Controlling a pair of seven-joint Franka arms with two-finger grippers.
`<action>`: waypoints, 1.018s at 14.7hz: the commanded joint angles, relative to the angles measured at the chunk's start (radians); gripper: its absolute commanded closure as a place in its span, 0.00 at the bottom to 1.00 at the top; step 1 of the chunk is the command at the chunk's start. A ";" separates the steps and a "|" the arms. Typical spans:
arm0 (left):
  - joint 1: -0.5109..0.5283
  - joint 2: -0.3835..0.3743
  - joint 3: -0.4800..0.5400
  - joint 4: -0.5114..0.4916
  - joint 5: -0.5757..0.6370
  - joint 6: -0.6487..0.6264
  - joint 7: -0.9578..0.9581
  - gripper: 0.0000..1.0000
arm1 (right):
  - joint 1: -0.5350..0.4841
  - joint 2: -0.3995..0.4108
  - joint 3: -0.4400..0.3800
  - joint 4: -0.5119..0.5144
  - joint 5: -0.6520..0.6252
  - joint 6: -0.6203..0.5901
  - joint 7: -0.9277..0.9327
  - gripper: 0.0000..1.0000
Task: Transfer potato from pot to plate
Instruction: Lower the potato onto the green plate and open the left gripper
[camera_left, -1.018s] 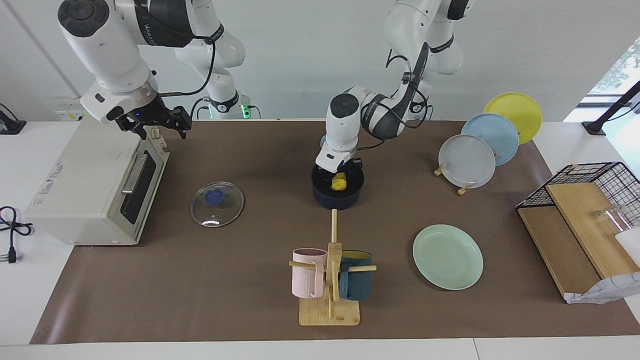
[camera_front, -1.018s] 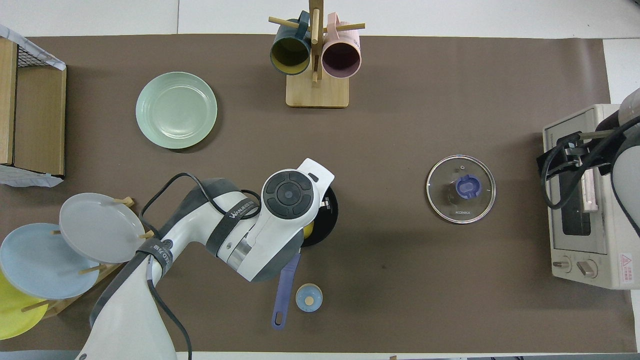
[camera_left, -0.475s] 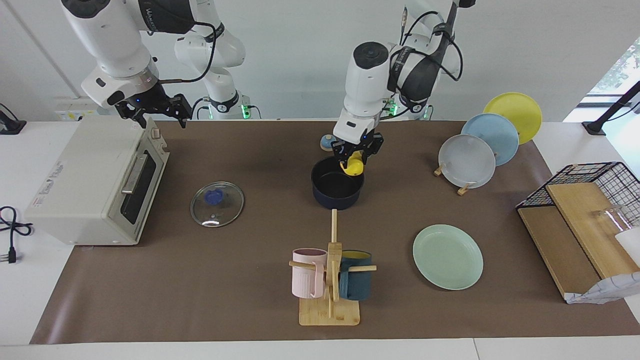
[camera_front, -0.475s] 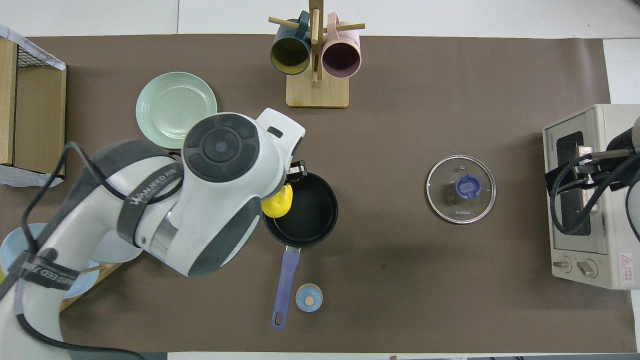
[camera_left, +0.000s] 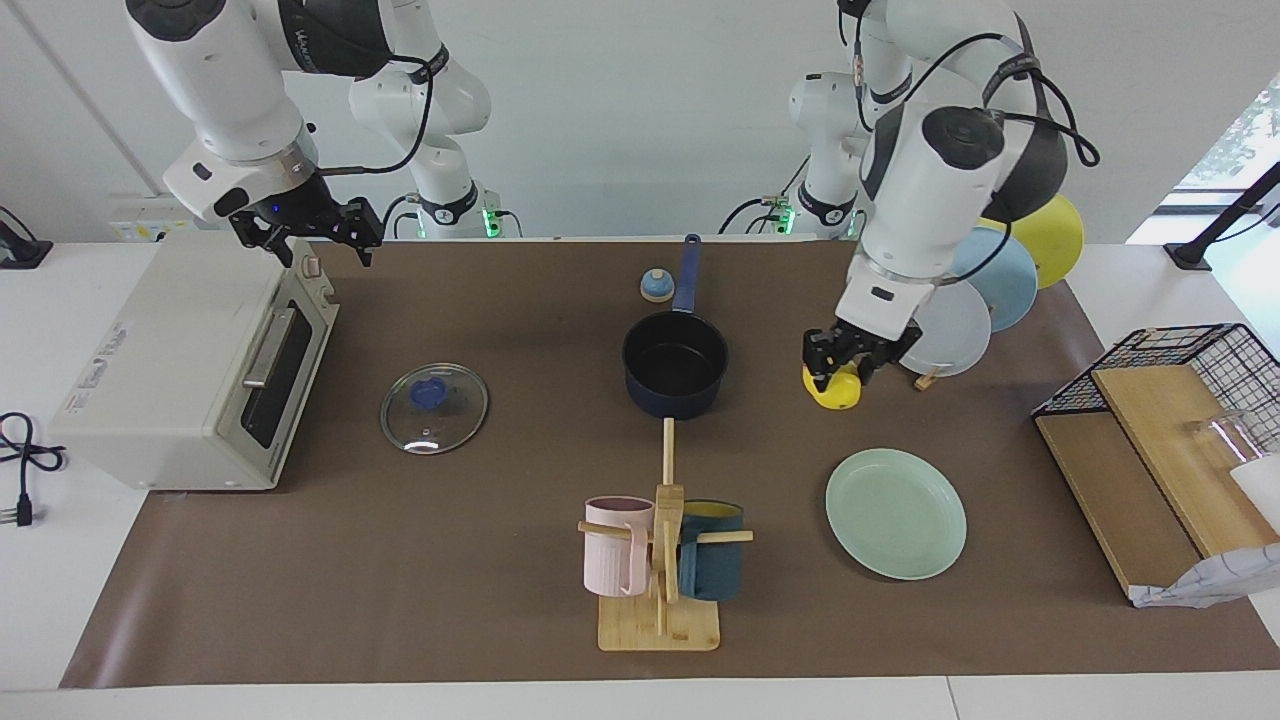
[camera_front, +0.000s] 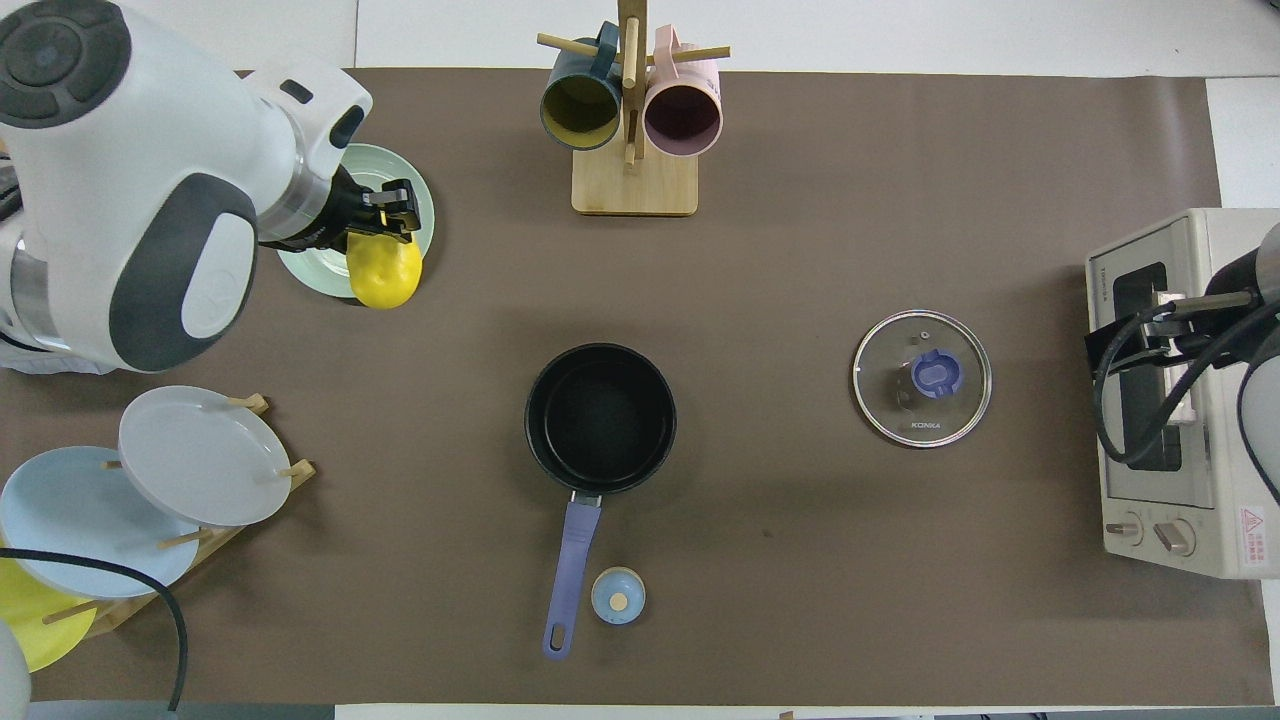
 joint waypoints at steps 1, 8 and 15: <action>0.075 0.116 -0.010 0.055 -0.017 0.085 0.131 1.00 | 0.003 0.000 -0.022 -0.002 0.021 0.014 -0.035 0.00; 0.161 0.309 -0.007 0.105 -0.009 0.242 0.286 1.00 | 0.000 -0.008 -0.067 -0.005 0.061 -0.005 -0.024 0.00; 0.149 0.305 -0.007 0.027 0.006 0.325 0.288 1.00 | 0.000 -0.011 -0.081 -0.011 0.061 0.015 -0.088 0.00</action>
